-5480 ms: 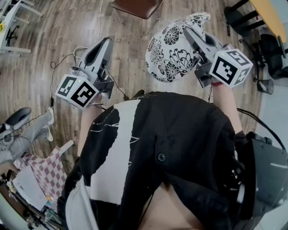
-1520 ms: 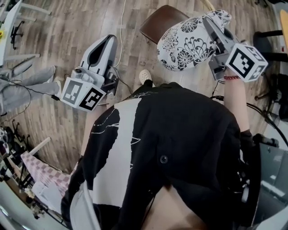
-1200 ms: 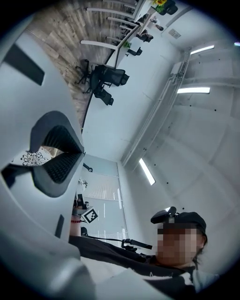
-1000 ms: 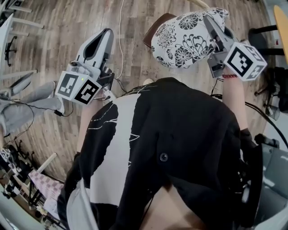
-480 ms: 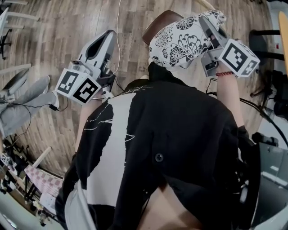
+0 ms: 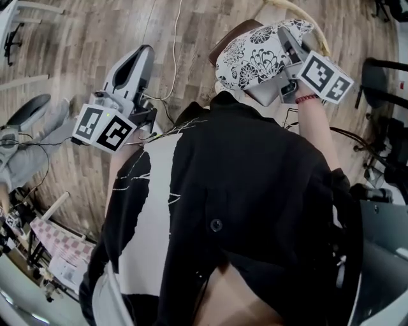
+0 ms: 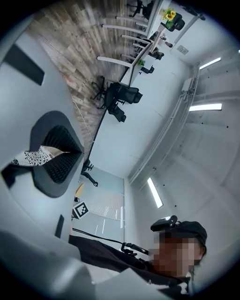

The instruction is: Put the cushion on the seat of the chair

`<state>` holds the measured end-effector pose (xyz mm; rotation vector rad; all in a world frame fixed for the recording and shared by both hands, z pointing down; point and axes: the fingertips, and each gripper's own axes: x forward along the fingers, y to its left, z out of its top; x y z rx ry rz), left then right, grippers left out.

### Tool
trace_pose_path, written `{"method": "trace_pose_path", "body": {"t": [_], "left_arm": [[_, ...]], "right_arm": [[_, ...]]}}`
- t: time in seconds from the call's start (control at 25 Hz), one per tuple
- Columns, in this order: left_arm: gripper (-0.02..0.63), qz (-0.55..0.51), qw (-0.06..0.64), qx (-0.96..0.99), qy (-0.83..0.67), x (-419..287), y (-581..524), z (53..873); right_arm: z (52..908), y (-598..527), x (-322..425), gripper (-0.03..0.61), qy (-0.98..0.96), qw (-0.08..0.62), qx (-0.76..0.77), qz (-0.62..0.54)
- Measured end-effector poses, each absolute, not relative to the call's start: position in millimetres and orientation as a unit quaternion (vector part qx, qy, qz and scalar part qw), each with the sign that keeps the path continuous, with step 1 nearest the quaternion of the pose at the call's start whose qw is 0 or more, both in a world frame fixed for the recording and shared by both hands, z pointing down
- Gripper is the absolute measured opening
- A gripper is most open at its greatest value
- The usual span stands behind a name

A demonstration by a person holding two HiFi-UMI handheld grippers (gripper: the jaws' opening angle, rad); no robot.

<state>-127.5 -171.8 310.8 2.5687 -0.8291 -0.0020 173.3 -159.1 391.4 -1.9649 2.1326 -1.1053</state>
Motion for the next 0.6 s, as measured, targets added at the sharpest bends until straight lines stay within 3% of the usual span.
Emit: {"method": "trace_pose_path", "body": {"t": [0.6], "left_arm": [[0.015, 0.019, 0.258, 0.903, -0.342, -135, -205, 342]], "right_arm": [[480, -216, 172, 0.025, 0.669, -0.024, -0.619, -0.411]]}}
